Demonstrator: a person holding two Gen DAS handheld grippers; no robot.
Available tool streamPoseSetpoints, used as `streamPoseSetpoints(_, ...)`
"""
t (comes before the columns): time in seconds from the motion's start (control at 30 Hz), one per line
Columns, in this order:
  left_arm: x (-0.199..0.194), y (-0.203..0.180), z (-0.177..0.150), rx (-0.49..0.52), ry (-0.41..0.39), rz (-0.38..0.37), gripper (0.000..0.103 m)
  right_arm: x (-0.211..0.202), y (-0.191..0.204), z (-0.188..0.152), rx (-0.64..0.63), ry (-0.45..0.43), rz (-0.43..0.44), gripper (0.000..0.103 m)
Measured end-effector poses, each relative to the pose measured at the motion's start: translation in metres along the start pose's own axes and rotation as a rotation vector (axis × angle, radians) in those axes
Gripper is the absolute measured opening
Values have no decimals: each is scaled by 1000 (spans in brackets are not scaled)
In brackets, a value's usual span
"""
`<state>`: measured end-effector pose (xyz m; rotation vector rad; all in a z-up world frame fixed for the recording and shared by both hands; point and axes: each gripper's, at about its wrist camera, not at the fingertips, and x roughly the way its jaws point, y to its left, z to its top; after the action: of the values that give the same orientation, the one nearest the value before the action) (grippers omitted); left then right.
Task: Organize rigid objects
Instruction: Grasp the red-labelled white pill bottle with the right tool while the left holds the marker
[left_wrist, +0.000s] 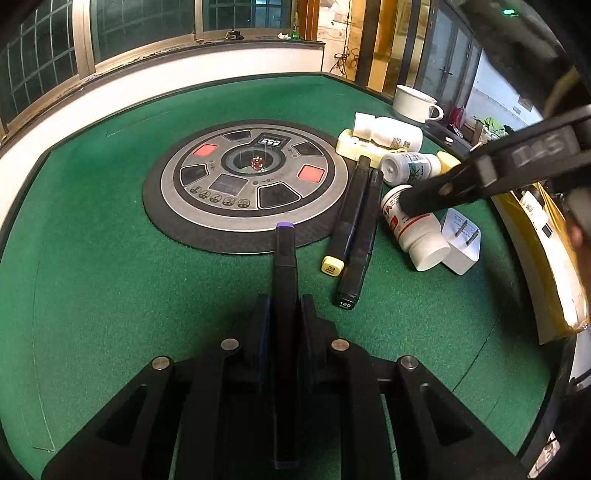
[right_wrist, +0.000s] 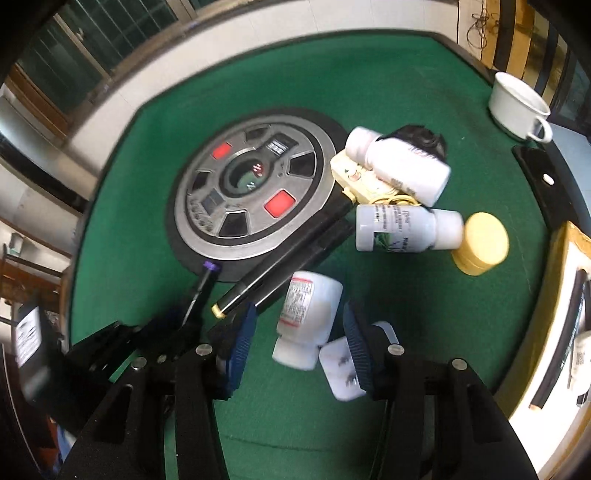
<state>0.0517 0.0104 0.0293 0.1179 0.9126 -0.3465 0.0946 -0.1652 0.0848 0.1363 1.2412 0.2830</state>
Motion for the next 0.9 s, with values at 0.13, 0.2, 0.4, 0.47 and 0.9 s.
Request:
streamPoseSetpoints(0.13,1,0,0,-1,-4,0,13,21,4,1,-8,46,-40,34)
streamPoseSetpoints(0.2,1,0,0,-3,-5,-1,13,23,7,-3,-37,24,-55,33)
streamPoseSetpoints(0.4,1,3,1,-14,-9,-13,12,-6,37,-41,-149,-77,-24,33)
streamPoseSetpoints(0.47,0,4,1,-24,-2,-26,12,-18,47,-60,-171,-95,17,33)
streamPoseSetpoints(0.9,-21,-5,4,-34,-89,-59,12,-29,32,-145,-102,-124,146,33)
